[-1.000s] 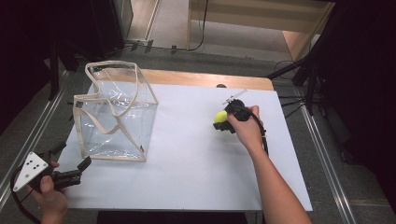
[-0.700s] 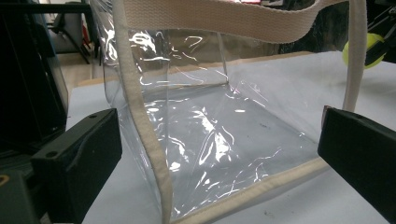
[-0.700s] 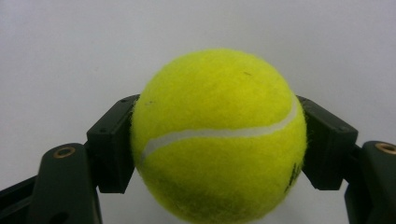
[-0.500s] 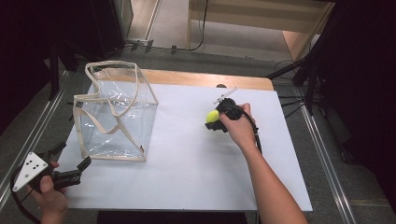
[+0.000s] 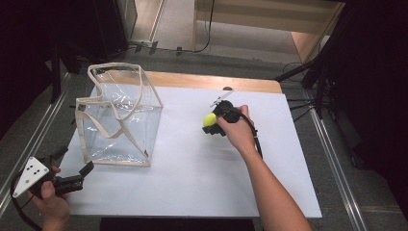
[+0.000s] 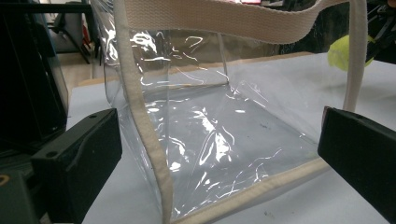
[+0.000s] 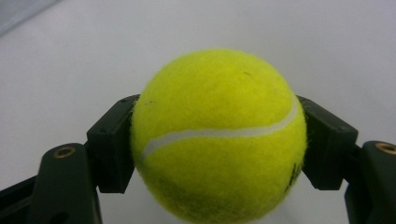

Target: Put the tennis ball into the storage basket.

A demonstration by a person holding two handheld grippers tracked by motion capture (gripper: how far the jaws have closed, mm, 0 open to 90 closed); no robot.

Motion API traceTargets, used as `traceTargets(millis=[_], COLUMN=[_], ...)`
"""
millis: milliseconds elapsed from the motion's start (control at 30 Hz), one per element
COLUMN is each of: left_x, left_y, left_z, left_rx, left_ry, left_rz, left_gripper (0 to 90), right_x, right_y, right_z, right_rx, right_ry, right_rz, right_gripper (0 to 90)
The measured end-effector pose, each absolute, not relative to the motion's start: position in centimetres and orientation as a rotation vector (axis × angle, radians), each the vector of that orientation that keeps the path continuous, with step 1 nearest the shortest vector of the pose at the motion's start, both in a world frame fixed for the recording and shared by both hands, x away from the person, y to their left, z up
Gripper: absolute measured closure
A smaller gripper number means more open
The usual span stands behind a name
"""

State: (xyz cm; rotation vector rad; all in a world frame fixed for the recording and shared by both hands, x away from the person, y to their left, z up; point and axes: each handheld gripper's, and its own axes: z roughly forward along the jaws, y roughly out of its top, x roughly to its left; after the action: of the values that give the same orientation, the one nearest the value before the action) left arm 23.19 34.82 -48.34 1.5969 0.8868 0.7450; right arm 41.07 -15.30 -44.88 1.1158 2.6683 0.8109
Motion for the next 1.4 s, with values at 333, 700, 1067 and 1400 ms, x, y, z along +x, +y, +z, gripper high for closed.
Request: traceTargets(millis=[333,700,1067,1400], left_x=[23.2,23.2,23.2,23.2], left_y=[34.8,34.8,34.8,34.8], left_z=[-48.3,-48.3,-48.3,-48.3], left_rx=[1.597,1.594,1.596,1.6], left_ry=[0.884,0.882,0.879,0.885], left_rz=[0.744,0.743,0.742,0.74], left_gripper=[0.2,0.2,0.2,0.2], right_x=[41.3,41.5,41.6,41.8], right_y=[-13.3,-11.2,-9.4,-8.1], right_z=[-44.8,-44.7,-44.3,-44.0], right_rx=[1.057,1.022,0.988,0.936], right_ry=[2.702,2.724,2.736,2.753], right_rz=[0.83,0.848,0.867,0.892], right_gripper=[23.6,23.6,23.6,23.6])
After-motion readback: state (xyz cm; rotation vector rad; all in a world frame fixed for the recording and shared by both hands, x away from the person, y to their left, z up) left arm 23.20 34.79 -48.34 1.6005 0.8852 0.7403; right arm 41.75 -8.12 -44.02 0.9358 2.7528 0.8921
